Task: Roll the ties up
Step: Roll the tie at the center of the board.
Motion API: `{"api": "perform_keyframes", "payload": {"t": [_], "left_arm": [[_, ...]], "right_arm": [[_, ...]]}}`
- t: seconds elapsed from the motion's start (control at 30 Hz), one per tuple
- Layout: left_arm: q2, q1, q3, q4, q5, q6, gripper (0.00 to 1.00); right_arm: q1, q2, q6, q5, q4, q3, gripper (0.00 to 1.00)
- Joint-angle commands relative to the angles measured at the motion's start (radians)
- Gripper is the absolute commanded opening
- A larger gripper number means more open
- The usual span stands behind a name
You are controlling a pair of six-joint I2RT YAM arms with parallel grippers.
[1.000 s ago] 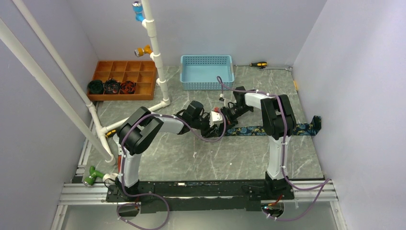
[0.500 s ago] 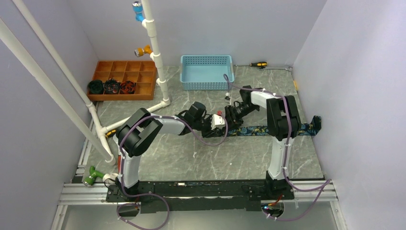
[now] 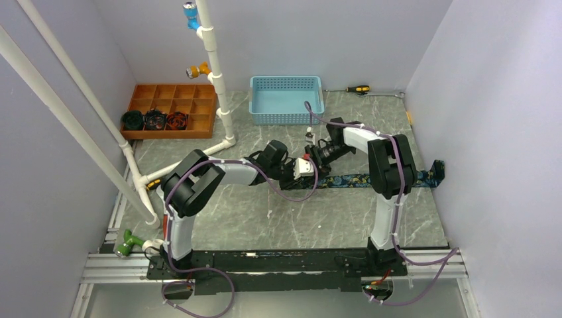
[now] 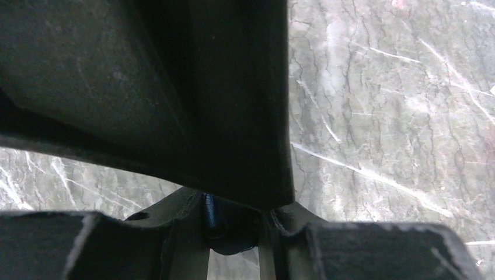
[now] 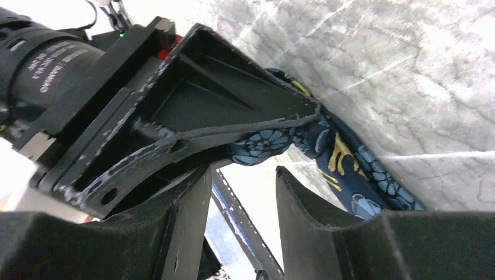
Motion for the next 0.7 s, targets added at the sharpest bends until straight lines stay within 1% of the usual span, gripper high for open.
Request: {"api": "perform_keyframes", "payload": {"t": [0.0, 0.07, 0.13, 0.17, 0.2, 0.23, 0.27, 0.3, 0.37, 0.4, 0.53, 0.67], "left_arm": [[0.041, 0.001, -0.025, -0.173, -0.08, 0.019, 0.32], [0.043, 0.0, -0.025, -0.175, -0.078, 0.021, 0.32], [0.044, 0.001, -0.026, -0.175, -0.076, 0.021, 0.33], [0.041, 0.0, -0.026, -0.175, -0.075, 0.022, 0.33], [0.041, 0.0, -0.026, -0.175, -0.073, 0.023, 0.33], [0.042, 0.0, -0.027, -0.175, -0.073, 0.025, 0.33], [0.041, 0.0, -0.028, -0.174, -0.073, 0.026, 0.33], [0.042, 0.001, -0.029, -0.175, -0.073, 0.026, 0.33], [0.044, 0.001, -0.027, -0.174, -0.074, 0.025, 0.33], [0.043, 0.0, -0.027, -0.175, -0.074, 0.024, 0.33], [0.043, 0.0, -0.031, -0.173, -0.067, 0.014, 0.33], [0.047, 0.001, -0.025, -0.172, -0.074, 0.011, 0.33]], "right_arm": [[0.02, 0.035, 0.036, 0.021, 0.053, 0.031, 0.46], [0.021, 0.046, 0.055, 0.034, 0.074, 0.028, 0.44], [0.02, 0.048, 0.078, 0.043, 0.1, 0.021, 0.4], [0.018, 0.045, 0.088, 0.044, 0.117, 0.016, 0.35], [0.019, 0.043, 0.093, 0.043, 0.127, 0.011, 0.28], [0.017, 0.043, 0.094, 0.042, 0.133, 0.008, 0.25], [0.017, 0.042, 0.094, 0.039, 0.135, 0.006, 0.25], [0.013, 0.043, 0.094, 0.031, 0.137, 0.005, 0.27], [0.001, 0.031, 0.137, 0.0, 0.165, -0.01, 0.35], [-0.009, 0.01, 0.153, -0.013, 0.191, -0.03, 0.37], [-0.021, -0.039, 0.203, -0.032, 0.27, -0.085, 0.39], [-0.02, -0.043, 0.248, -0.05, 0.323, -0.118, 0.4]]}}
